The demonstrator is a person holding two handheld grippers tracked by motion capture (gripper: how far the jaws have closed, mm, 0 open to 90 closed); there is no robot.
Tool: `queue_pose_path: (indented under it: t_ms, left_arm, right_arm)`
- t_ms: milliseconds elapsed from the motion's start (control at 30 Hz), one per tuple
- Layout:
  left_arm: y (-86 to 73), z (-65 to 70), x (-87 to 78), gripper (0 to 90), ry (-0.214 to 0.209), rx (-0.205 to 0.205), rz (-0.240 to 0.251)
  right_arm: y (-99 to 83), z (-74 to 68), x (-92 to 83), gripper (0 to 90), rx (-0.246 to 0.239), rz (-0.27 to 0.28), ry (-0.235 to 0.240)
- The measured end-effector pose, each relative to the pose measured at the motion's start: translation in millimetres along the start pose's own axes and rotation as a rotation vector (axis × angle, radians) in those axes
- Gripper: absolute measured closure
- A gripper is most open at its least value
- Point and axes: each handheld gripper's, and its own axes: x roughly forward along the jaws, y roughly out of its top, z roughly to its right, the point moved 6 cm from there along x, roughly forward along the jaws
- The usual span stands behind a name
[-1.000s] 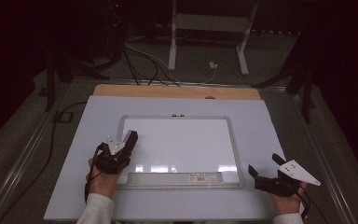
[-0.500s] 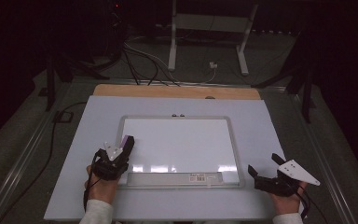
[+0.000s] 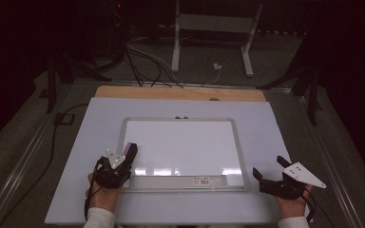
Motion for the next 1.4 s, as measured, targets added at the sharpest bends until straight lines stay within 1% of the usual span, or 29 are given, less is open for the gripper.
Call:
queue_pose_path:
  t_ms: [100,267,467,500,533,667,700,833,967,1033,1100,1200,1300,1400]
  left_arm:
    - [-3.2,1.3,0.1,62.3,0.002,0.004,-0.01]
    - [-5.9,1.6,-1.7,62.4,0.006,0.001,-0.012]
    - [-9.1,3.0,-5.6,62.4,0.001,-0.011,-0.02]
    - [-9.9,3.5,-6.4,62.3,-0.007,-0.019,-0.019]
    - [-11.7,4.3,-7.0,62.3,-0.024,-0.028,-0.029]
    - [-17.2,4.7,-10.4,57.9,-0.062,-0.062,-0.045]
    - [-17.7,4.9,-11.2,57.3,-0.066,-0.067,-0.043]
    - [-20.4,7.2,-16.5,55.2,-0.086,-0.08,-0.047]
    - [-21.3,9.5,-20.6,55.1,-0.113,-0.074,-0.045]
    - [-21.0,9.5,-21.7,54.5,-0.115,-0.067,-0.039]
    - [-17.9,8.1,-22.9,51.0,-0.116,-0.073,-0.019]
    - [-12.2,7.1,-24.0,46.3,-0.108,-0.058,0.007]
    - [-7.7,7.0,-24.3,42.5,-0.109,-0.049,0.031]
    - [-1.9,6.1,-25.8,37.9,-0.125,-0.04,0.068]
  right_arm:
    - [0.8,-1.6,0.4,0.5,-0.004,0.002,0.002]
    - [1.5,-3.0,1.8,0.5,-0.006,0.001,0.006]
    - [1.6,-4.2,3.1,0.5,-0.008,-0.002,0.011]
    - [1.6,-4.2,3.1,0.5,-0.008,-0.001,0.011]
    - [1.6,-4.2,3.2,0.5,-0.008,-0.002,0.011]
    - [1.5,-4.2,3.5,0.5,-0.007,-0.002,0.012]
    - [1.5,-4.4,3.6,0.5,-0.009,-0.002,0.012]
    - [1.5,-5.0,4.2,0.5,-0.012,-0.002,0.014]
    - [1.5,-4.9,4.5,0.5,-0.012,-0.003,0.013]
    - [1.6,-4.8,4.3,0.5,-0.012,-0.002,0.014]
    - [1.6,-4.8,4.3,0.5,-0.011,-0.002,0.014]
    - [1.6,-5.1,4.5,0.5,-0.013,-0.002,0.013]
    - [1.6,-5.1,4.4,0.5,-0.012,-0.002,0.013]
    - [1.6,-4.6,4.1,0.5,-0.011,-0.002,0.012]
